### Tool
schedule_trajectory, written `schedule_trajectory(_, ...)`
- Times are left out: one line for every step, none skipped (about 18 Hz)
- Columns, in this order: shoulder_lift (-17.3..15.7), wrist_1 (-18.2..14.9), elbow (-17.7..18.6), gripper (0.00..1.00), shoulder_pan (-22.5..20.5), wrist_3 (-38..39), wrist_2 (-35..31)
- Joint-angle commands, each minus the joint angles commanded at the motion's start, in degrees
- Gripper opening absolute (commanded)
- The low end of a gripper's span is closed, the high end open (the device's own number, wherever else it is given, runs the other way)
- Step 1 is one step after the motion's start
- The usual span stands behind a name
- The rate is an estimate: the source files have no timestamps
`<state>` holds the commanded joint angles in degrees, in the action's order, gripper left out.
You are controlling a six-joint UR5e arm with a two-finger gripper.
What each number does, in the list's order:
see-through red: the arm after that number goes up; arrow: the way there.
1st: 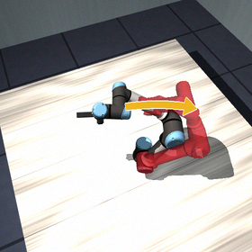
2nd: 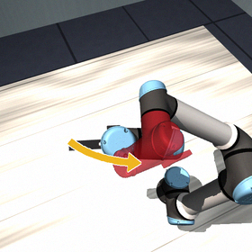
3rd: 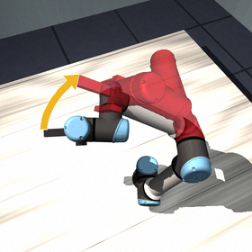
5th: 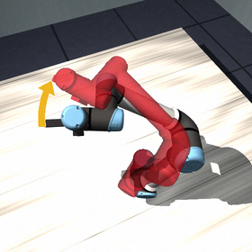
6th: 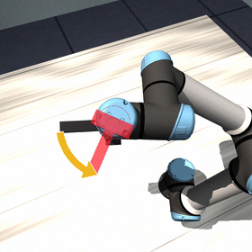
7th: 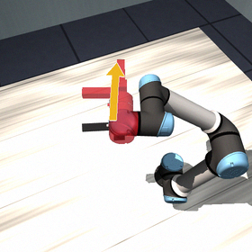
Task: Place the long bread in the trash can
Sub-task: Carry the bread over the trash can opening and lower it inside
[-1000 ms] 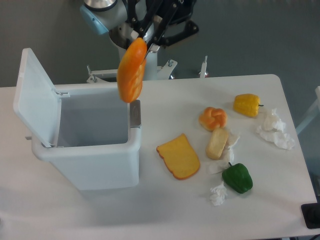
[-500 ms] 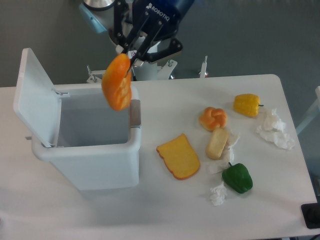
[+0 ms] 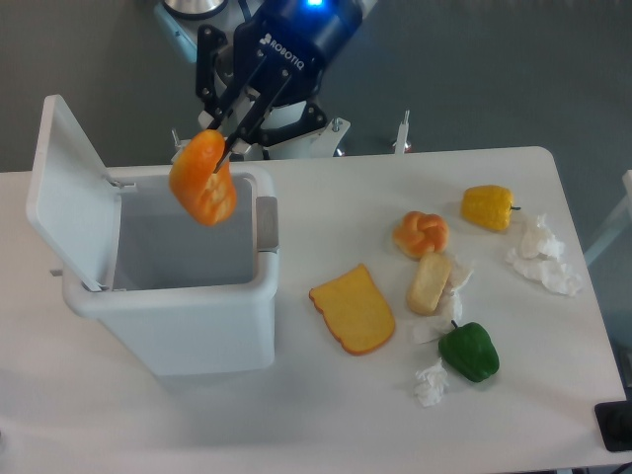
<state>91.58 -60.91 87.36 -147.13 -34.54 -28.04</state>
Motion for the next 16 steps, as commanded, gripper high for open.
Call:
schedule_trajectory(0.00,0.09,0.27,0.23,0.35,0.00,0.00)
schedule_trajectory(0.00,0.09,0.44,0.23,0.53,0.00,0.00)
schedule_trajectory(0.09,0.09,0.44,0.23,0.53,0.00,0.00)
schedule_trajectory(0.35,0.09,0.44,0.23,0.62,0.00,0.00)
schedule_trajectory(0.44,0.09,0.53,0.23,0.62,0.00,0.00)
schedule_trajectory(0.44,0.09,0.53,0.23,0.70,0.00,-0.09)
schedule_trajectory(0.53,0.09,0.71,0.23,1.23,0.00,-0.09)
schedule_trajectory(0.44,0.09,1.32,0.23,1.58,0.00,-0.09)
schedule_trajectory(0.18,0.09,1.93,0.23,1.58,-0.35,-0.09)
schedule_trajectory(0.00,0.09,2.55,0.23,1.67,-0.87,-0.09)
schedule_trajectory(-0.09,0.09,3.16,0.23,1.67,-1.31,-0.09)
schedule_trajectory(0.00,0.09,3.52,0.23,1.67,-1.58,-0.09)
schedule_trajectory(0.09,0.09,3.87,0.23,1.76,-1.76,-0.09)
schedule_trajectory(0.26,0.09,4.05,0.23,1.76,-1.76,-0.09)
schedule_trajectory(0.44,0.09,4.05,0.24,1.76,-1.76,-0.09)
schedule_trajectory(0.70,0.09,4.13,0.24,1.76,-1.76,-0.09)
